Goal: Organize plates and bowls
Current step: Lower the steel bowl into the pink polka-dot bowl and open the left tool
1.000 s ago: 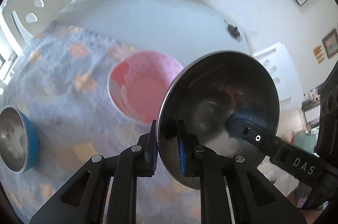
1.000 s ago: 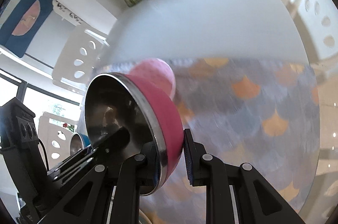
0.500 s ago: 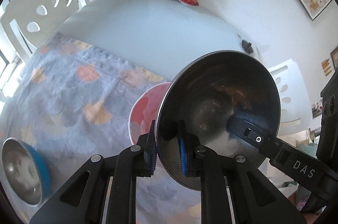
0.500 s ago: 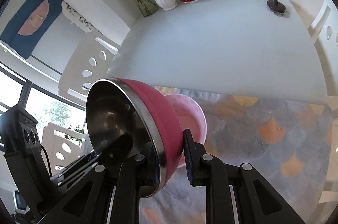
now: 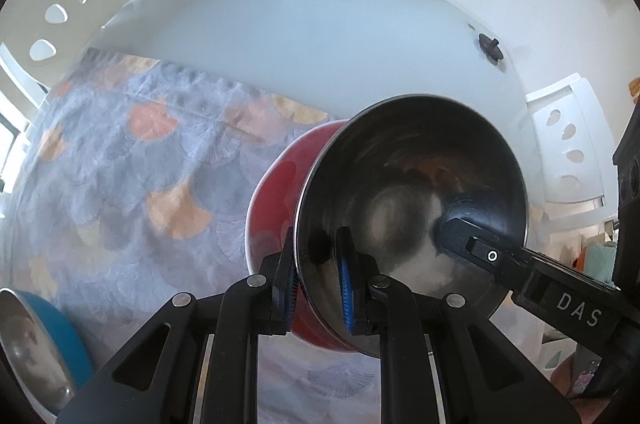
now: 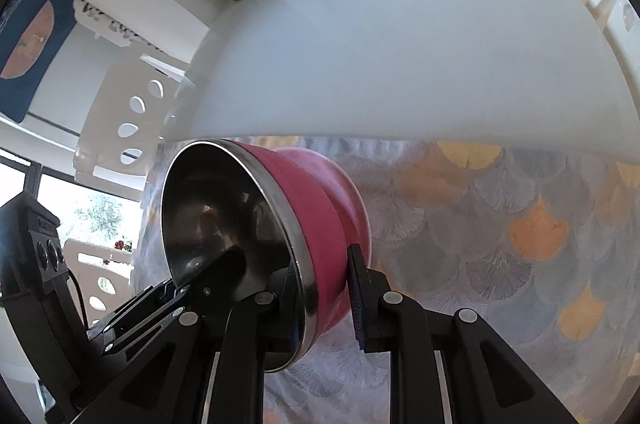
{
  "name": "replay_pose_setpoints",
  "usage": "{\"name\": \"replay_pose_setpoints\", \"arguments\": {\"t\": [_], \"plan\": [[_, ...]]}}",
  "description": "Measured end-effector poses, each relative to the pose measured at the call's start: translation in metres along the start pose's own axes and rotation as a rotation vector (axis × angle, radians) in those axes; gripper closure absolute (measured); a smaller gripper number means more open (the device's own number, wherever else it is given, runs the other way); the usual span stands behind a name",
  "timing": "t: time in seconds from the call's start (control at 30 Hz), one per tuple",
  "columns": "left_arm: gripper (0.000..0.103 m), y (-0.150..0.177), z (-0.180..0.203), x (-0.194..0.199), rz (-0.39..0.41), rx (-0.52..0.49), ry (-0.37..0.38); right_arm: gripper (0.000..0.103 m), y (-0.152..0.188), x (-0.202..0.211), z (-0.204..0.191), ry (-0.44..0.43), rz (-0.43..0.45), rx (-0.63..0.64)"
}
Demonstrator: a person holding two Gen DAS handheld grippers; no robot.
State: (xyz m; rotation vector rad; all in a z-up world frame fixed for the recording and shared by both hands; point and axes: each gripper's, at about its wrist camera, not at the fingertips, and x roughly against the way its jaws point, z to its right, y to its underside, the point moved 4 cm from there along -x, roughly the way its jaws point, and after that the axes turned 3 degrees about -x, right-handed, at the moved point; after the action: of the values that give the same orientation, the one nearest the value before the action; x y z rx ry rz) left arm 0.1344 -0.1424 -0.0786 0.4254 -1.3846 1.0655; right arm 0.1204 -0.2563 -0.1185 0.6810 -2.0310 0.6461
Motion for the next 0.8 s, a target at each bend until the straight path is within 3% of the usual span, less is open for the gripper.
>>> {"name": "replay_pose_setpoints", "arguments": {"t": [0.37,0.43,0.5,0.8], "plan": [[0.088,-0.002,-0.010,0.009,0.026,0.026,0.000,0.085,0.001,-0.003,0.001,0.001,0.006,-0.024],[0.088,-0.002,-0.013,0.011,0.030,0.029,-0.031,0.083,0.001,-0.003,0.003,-0.010,0.006,-0.035],[0.088,-0.003,-0.016,0.011,0.027,0.037,-0.015,0.079,0.001,-0.001,0.004,-0.020,0.011,-0.038],[0.085,-0.002,-0.015,0.014,0.028,0.029,-0.028,0.078,0.003,0.003,0.006,0.015,0.025,-0.024]]}}
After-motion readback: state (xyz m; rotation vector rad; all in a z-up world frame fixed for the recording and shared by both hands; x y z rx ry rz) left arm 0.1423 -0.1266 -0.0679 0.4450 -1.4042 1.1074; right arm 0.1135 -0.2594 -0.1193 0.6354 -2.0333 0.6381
